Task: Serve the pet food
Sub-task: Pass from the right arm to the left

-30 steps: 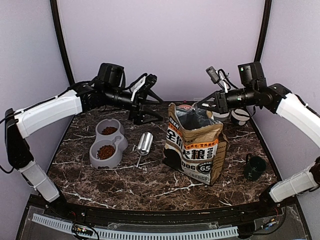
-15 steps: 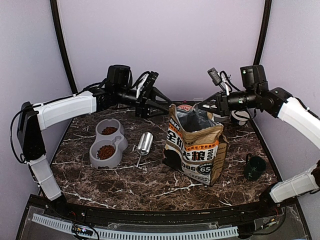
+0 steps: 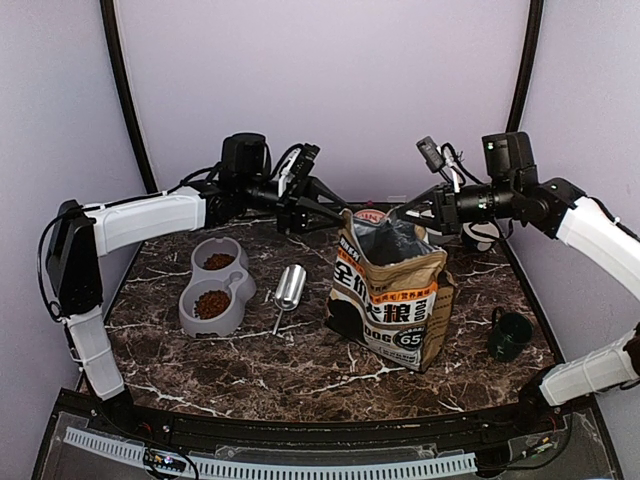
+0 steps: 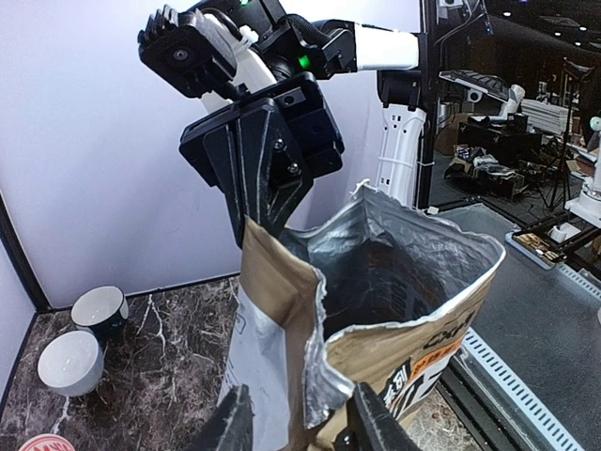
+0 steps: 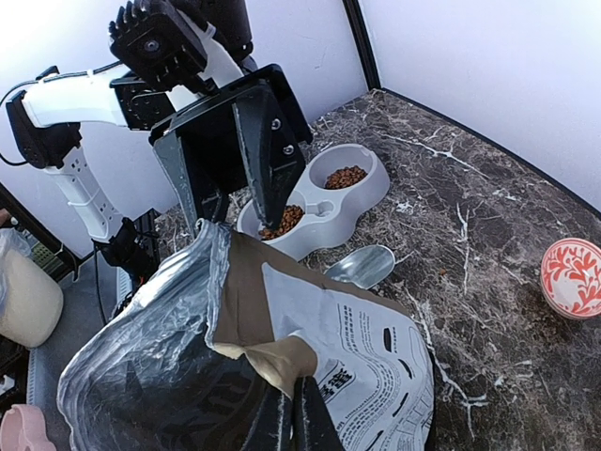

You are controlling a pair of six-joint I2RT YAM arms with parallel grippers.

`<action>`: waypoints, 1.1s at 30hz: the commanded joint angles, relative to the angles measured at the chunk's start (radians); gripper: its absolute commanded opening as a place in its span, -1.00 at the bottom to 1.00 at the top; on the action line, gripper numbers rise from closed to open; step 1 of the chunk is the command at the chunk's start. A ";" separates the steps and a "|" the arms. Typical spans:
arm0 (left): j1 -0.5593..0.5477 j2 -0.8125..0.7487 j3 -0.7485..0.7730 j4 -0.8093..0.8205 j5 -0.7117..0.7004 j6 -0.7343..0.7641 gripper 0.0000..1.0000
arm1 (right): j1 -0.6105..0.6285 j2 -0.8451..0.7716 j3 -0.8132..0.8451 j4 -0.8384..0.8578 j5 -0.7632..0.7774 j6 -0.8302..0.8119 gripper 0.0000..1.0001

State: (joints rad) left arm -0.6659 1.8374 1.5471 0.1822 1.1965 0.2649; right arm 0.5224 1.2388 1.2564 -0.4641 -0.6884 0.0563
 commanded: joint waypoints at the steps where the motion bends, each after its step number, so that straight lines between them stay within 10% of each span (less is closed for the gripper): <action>1: -0.010 0.014 0.044 0.035 0.051 -0.021 -0.33 | -0.003 -0.032 0.007 0.128 -0.033 -0.009 -1.00; 9: -0.022 0.047 0.071 0.050 0.092 -0.038 -0.37 | -0.003 -0.026 0.005 0.133 -0.041 -0.001 -1.00; 19: -0.022 0.064 0.064 0.135 0.107 -0.097 -1.00 | -0.003 -0.023 0.023 0.113 -0.017 0.012 -1.00; 25: -0.004 0.004 0.002 0.135 -0.056 -0.163 -1.00 | -0.003 -0.053 0.046 0.060 0.048 0.021 0.23; 33: 0.026 -0.098 -0.053 0.071 -0.318 -0.217 -1.00 | -0.003 -0.134 0.035 0.015 0.146 0.005 0.37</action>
State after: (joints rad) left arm -0.6666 1.8515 1.5372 0.2832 1.0485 0.0982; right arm 0.5224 1.1553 1.2716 -0.4519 -0.6098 0.0673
